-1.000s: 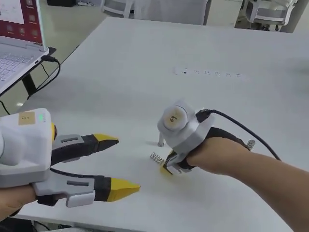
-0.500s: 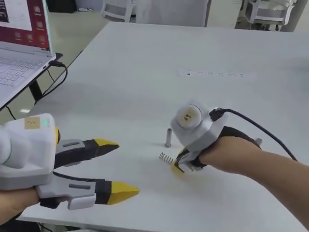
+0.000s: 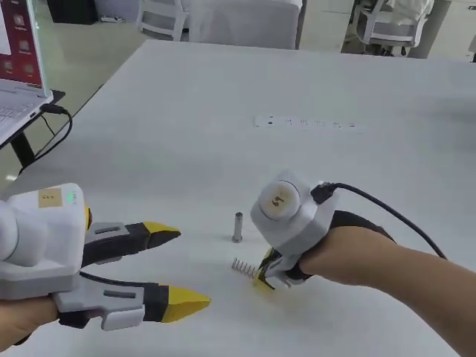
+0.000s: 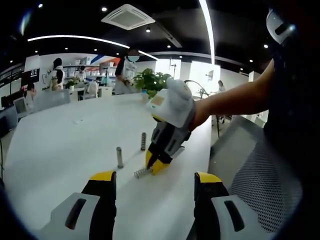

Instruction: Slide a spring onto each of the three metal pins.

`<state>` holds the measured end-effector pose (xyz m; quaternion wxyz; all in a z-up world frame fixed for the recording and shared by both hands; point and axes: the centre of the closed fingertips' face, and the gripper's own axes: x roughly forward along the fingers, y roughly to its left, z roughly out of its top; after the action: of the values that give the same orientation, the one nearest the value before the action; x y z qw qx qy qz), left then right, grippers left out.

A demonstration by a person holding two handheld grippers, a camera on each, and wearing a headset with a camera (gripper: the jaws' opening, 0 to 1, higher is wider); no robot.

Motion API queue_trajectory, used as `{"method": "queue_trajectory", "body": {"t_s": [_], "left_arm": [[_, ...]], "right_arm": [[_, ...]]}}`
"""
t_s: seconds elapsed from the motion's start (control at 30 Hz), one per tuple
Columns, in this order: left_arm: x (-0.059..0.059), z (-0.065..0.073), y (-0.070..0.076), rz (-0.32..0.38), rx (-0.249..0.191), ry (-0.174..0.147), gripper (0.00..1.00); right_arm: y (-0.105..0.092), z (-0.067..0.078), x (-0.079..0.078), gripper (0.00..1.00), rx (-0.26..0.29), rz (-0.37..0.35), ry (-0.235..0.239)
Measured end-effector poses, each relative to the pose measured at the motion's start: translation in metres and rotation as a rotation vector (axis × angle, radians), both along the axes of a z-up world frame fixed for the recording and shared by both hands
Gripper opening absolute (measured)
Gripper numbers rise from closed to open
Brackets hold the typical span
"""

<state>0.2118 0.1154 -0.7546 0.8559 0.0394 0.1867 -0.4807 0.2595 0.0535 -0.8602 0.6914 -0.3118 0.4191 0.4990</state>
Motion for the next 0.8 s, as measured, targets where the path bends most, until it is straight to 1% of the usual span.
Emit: {"method": "queue_trajectory", "body": {"t_s": [0.17, 0.23, 0.4, 0.43, 0.47, 0.5, 0.63, 0.77, 0.8], "left_arm": [[0.004, -0.006, -0.001, -0.003, -0.001, 0.012, 0.58], [0.006, -0.008, -0.001, -0.004, -0.004, 0.018, 0.58], [0.01, -0.013, -0.002, -0.008, -0.003, 0.028, 0.58], [0.01, -0.013, -0.002, -0.01, -0.003, 0.029, 0.58], [0.01, -0.015, -0.003, -0.013, -0.001, 0.031, 0.58], [0.01, -0.016, -0.003, -0.015, 0.001, 0.033, 0.58], [0.011, -0.017, -0.007, -0.03, 0.006, 0.035, 0.57], [0.011, -0.015, -0.011, -0.042, 0.003, 0.028, 0.55], [0.011, -0.015, -0.011, -0.046, 0.002, 0.027, 0.54]], "right_arm": [[0.003, 0.0, 0.002, 0.09, 0.005, 0.013, 0.0], [0.004, 0.0, 0.003, 0.08, 0.0, 0.019, -0.003], [0.004, 0.0, 0.002, 0.08, -0.007, 0.023, 0.004], [0.004, 0.001, 0.002, 0.08, 0.0, 0.016, 0.011], [0.005, 0.005, 0.0, 0.08, 0.016, 0.013, 0.018], [0.006, 0.008, -0.002, 0.08, 0.019, 0.016, 0.021], [0.007, 0.023, -0.012, 0.08, 0.029, 0.069, 0.023], [0.009, 0.04, -0.019, 0.08, 0.042, 0.124, 0.008], [0.01, 0.047, -0.022, 0.08, 0.054, 0.141, 0.0]]}}
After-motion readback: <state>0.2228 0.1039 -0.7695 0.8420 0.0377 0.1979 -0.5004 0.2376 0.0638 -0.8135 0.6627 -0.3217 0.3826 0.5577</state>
